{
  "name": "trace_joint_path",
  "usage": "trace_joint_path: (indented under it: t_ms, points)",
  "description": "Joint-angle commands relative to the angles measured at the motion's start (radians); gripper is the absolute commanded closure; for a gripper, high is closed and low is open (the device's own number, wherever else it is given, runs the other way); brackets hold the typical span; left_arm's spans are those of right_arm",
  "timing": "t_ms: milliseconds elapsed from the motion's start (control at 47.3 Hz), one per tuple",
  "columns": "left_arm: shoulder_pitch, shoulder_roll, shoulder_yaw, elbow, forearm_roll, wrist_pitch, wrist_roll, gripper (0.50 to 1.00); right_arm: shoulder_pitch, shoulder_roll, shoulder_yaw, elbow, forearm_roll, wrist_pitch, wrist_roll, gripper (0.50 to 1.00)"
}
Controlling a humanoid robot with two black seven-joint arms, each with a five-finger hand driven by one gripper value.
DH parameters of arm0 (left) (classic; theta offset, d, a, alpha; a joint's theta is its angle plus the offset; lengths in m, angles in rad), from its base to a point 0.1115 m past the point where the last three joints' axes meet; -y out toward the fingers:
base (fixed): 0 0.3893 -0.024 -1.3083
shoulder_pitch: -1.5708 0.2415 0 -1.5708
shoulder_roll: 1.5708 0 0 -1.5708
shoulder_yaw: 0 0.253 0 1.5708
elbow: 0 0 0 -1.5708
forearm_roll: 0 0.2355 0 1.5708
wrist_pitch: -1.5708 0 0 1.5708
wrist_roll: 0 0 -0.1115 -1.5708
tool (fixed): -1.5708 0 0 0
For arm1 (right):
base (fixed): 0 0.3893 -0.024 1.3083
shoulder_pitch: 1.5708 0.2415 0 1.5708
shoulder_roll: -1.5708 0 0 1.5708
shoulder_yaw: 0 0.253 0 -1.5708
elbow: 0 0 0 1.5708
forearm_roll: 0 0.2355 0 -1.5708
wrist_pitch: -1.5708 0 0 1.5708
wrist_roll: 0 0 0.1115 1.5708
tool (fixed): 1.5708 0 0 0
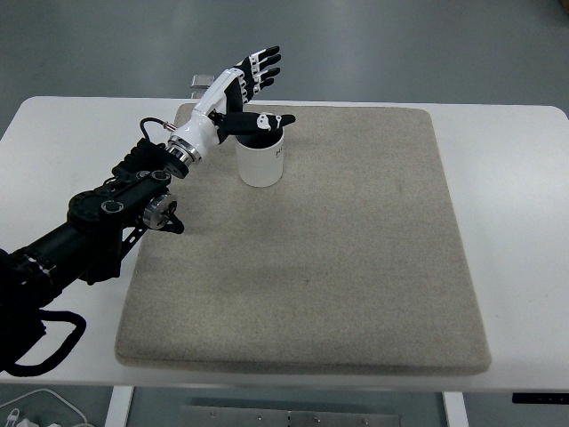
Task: Flip white cup upright
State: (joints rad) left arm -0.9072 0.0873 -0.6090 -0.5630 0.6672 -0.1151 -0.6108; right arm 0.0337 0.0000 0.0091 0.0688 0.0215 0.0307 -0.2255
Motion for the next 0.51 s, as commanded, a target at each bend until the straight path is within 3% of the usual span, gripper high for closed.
trace_joint_path:
  t_ms: [0, 338, 486]
  points:
    - [-0.015, 0.011, -0.002, -0.002, -0.018, 0.0, 0.0, 0.508, 0.0, 0.0, 0.0, 0.0, 0.0, 0.0, 0.0, 0.57]
    - [-0.065, 0.045, -0.002, 0.003, -0.101, 0.005, 0.0, 0.508, 0.0, 0.0, 0.0, 0.0, 0.0, 0.0, 0.0, 0.57]
    - [-0.094, 0.045, 0.0, 0.028, -0.133, 0.064, 0.0, 0.508, 0.0, 0.0, 0.0, 0.0, 0.0, 0.0, 0.0, 0.572]
